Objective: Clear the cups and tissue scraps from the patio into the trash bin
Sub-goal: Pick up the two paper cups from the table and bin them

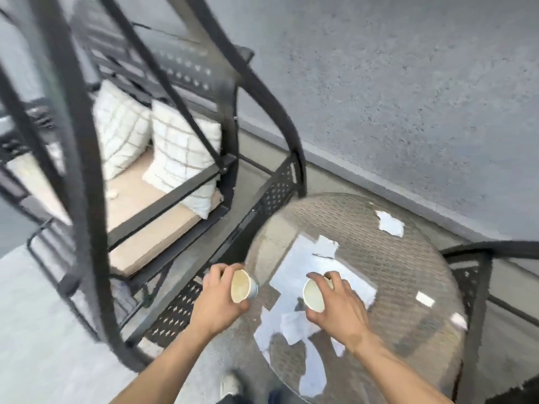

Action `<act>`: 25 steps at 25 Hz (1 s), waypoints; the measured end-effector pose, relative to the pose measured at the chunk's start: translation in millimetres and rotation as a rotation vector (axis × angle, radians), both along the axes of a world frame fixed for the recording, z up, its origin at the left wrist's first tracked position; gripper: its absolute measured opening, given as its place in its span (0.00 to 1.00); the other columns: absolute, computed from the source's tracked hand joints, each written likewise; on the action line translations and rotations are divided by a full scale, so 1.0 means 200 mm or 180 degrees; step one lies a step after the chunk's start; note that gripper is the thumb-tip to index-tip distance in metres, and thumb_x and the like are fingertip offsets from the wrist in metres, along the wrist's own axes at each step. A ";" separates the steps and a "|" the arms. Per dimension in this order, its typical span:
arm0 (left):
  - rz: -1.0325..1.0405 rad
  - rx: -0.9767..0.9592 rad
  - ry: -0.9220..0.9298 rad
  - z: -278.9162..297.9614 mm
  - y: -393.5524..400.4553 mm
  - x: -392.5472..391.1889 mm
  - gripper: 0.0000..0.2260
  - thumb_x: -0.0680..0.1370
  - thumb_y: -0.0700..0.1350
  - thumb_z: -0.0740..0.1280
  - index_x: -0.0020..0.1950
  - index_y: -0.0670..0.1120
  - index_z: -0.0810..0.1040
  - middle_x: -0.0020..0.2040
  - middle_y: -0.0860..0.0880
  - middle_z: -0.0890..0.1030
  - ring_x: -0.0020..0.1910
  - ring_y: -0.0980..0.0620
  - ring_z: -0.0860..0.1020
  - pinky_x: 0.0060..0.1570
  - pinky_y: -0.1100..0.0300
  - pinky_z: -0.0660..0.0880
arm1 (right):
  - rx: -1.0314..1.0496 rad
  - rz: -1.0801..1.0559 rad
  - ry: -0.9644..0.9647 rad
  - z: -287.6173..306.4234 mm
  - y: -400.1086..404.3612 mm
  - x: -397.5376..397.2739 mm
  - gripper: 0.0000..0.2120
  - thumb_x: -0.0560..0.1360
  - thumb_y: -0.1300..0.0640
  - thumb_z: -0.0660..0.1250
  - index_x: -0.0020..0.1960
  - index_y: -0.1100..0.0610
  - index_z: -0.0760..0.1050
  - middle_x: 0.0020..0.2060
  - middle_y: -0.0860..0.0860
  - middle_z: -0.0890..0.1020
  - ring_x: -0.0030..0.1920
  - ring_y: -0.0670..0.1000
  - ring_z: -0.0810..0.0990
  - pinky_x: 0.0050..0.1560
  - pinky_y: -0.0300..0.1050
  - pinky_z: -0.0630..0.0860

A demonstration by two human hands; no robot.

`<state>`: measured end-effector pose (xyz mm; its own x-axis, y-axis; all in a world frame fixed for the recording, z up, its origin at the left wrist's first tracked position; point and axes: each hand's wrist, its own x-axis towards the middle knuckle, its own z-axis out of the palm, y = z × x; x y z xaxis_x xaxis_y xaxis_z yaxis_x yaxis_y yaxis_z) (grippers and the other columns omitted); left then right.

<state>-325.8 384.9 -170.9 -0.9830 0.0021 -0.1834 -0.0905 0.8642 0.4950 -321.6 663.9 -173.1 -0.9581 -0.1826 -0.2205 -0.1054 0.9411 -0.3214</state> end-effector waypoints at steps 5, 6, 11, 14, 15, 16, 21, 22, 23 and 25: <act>0.1131 0.0022 0.0109 0.06 -0.39 0.50 0.32 0.63 0.57 0.70 0.63 0.66 0.60 0.60 0.60 0.62 0.60 0.55 0.63 0.45 0.56 0.73 | -0.0046 0.1240 0.0037 0.08 -0.59 0.00 0.32 0.66 0.39 0.64 0.68 0.39 0.60 0.61 0.47 0.68 0.58 0.53 0.72 0.54 0.47 0.74; 0.1344 0.0045 0.0153 0.06 -0.46 0.60 0.32 0.62 0.58 0.69 0.63 0.66 0.60 0.59 0.60 0.61 0.60 0.56 0.63 0.44 0.56 0.74 | -0.0058 0.1490 0.0062 0.09 -0.72 0.02 0.32 0.65 0.39 0.64 0.68 0.38 0.60 0.60 0.46 0.68 0.58 0.53 0.73 0.54 0.47 0.74; 0.2313 0.0033 0.0310 0.11 -0.86 1.16 0.30 0.62 0.60 0.66 0.62 0.66 0.60 0.59 0.60 0.59 0.59 0.54 0.64 0.49 0.56 0.73 | -0.0076 0.2566 0.0312 0.22 -1.41 0.25 0.32 0.65 0.39 0.65 0.67 0.38 0.62 0.59 0.46 0.69 0.56 0.52 0.74 0.53 0.48 0.75; 0.2846 -0.0008 0.0445 0.13 -1.11 1.55 0.31 0.62 0.61 0.66 0.63 0.67 0.60 0.60 0.59 0.59 0.62 0.55 0.62 0.48 0.54 0.74 | -0.0172 0.3145 0.0456 0.28 -1.82 0.49 0.32 0.65 0.38 0.65 0.67 0.39 0.62 0.58 0.46 0.70 0.55 0.53 0.74 0.52 0.49 0.76; 0.3014 -0.0030 0.0492 0.14 -1.19 1.68 0.31 0.62 0.61 0.66 0.64 0.67 0.60 0.61 0.59 0.59 0.62 0.55 0.62 0.48 0.54 0.74 | -0.0195 0.3311 0.0461 0.29 -1.95 0.57 0.33 0.64 0.37 0.65 0.68 0.39 0.62 0.59 0.46 0.70 0.56 0.53 0.74 0.52 0.49 0.76; 0.3170 -0.0064 0.0545 0.15 -1.27 1.80 0.31 0.62 0.62 0.65 0.64 0.66 0.61 0.61 0.58 0.59 0.62 0.54 0.62 0.48 0.53 0.74 | -0.0222 0.3455 0.0466 0.31 -2.08 0.64 0.33 0.64 0.37 0.64 0.68 0.39 0.62 0.59 0.46 0.69 0.57 0.53 0.74 0.53 0.49 0.76; 0.3930 -0.0261 0.0640 0.19 -1.63 2.43 0.31 0.64 0.62 0.66 0.67 0.62 0.64 0.63 0.54 0.62 0.63 0.52 0.63 0.52 0.53 0.74 | -0.0390 0.4095 0.0565 0.34 -2.67 1.06 0.33 0.66 0.37 0.66 0.69 0.38 0.60 0.60 0.46 0.69 0.59 0.52 0.73 0.53 0.49 0.76; 0.4073 -0.0295 0.0630 0.19 -1.69 2.54 0.31 0.65 0.61 0.68 0.67 0.62 0.64 0.63 0.54 0.62 0.64 0.52 0.63 0.52 0.53 0.73 | -0.0434 0.4194 0.0565 0.34 -2.76 1.14 0.33 0.66 0.37 0.66 0.69 0.38 0.60 0.61 0.46 0.69 0.59 0.52 0.73 0.52 0.49 0.76; 0.4205 -0.0327 0.0625 0.20 -1.73 2.63 0.31 0.66 0.60 0.69 0.67 0.62 0.64 0.63 0.54 0.62 0.64 0.51 0.63 0.52 0.54 0.73 | -0.0478 0.4292 0.0556 0.34 -2.85 1.21 0.33 0.66 0.38 0.66 0.69 0.38 0.60 0.61 0.46 0.69 0.59 0.52 0.73 0.52 0.49 0.76; 0.4455 -0.0397 0.0627 0.21 -1.81 2.82 0.30 0.68 0.60 0.70 0.68 0.61 0.65 0.63 0.54 0.62 0.64 0.51 0.63 0.53 0.52 0.74 | -0.0551 0.4518 0.0531 0.34 -3.01 1.34 0.33 0.67 0.37 0.66 0.70 0.38 0.60 0.61 0.46 0.69 0.60 0.52 0.72 0.52 0.49 0.77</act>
